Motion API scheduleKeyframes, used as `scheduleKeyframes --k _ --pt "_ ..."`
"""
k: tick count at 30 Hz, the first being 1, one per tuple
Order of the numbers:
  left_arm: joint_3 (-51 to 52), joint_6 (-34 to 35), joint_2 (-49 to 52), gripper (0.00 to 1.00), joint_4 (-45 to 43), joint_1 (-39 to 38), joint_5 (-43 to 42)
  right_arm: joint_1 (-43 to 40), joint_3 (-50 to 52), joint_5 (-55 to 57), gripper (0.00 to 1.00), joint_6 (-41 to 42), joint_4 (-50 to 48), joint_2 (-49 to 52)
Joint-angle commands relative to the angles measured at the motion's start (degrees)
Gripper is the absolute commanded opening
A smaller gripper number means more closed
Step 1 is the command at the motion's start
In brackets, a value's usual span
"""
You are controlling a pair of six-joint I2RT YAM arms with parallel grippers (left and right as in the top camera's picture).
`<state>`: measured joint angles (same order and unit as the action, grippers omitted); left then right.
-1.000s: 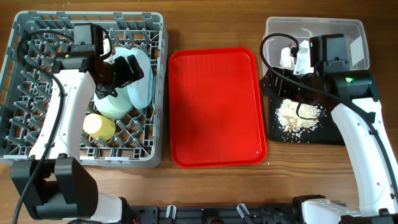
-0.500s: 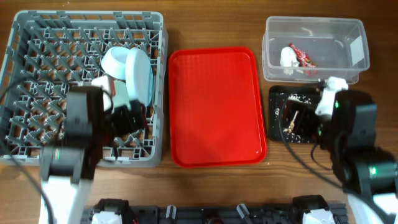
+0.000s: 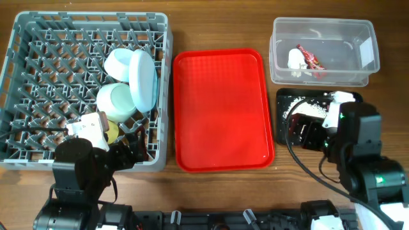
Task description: Sort waste into correct bins and load items into the dishwasher rack
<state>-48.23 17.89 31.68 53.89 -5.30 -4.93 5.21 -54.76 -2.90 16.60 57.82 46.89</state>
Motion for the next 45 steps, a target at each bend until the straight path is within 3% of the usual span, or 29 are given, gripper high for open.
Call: scheduleKeyframes --k 1,6,8,14,16,19,23,29,45 --pt "0.57 -0.50 -0.24 1.00 -0.09 -0.11 0.72 0.09 0.52 1.03 1.00 -0.04 0.07 -0.94" --pt "0.57 -0.50 -0.24 1.00 -0.09 -0.11 0.74 0.02 2.54 2.97 1.00 -0.94 -2.10 -12.09" --pt "0.57 -0.50 -0.24 1.00 -0.07 -0.11 0.72 0.02 8.00 2.89 1.00 -5.11 -10.60 -19.34" --pt "0.57 -0.50 -0.24 1.00 -0.09 -0.11 0.72 0.02 32.61 1.22 1.00 -6.16 -40.35 -40.48" --pt "0.57 -0.50 -0.24 1.00 -0.09 -0.11 0.72 -0.02 39.28 1.18 1.00 -10.71 -49.18 -45.24" --pt "0.57 -0.50 -0.24 1.00 -0.09 -0.11 0.72 -1.01 45.13 1.20 1.00 -15.15 -57.94 -46.71" --pt "0.57 -0.50 -0.24 1.00 -0.09 -0.11 0.72 -3.06 54.47 1.16 1.00 -15.04 -69.77 -46.71" --pt "0.57 -0.50 -0.24 1.00 -0.09 -0.11 0.72 -3.04 54.45 -1.40 1.00 -17.38 -57.72 -46.71" --pt "0.57 -0.50 -0.24 1.00 -0.09 -0.11 0.72 -3.04 54.47 -1.40 1.00 -17.70 -57.96 -46.69"
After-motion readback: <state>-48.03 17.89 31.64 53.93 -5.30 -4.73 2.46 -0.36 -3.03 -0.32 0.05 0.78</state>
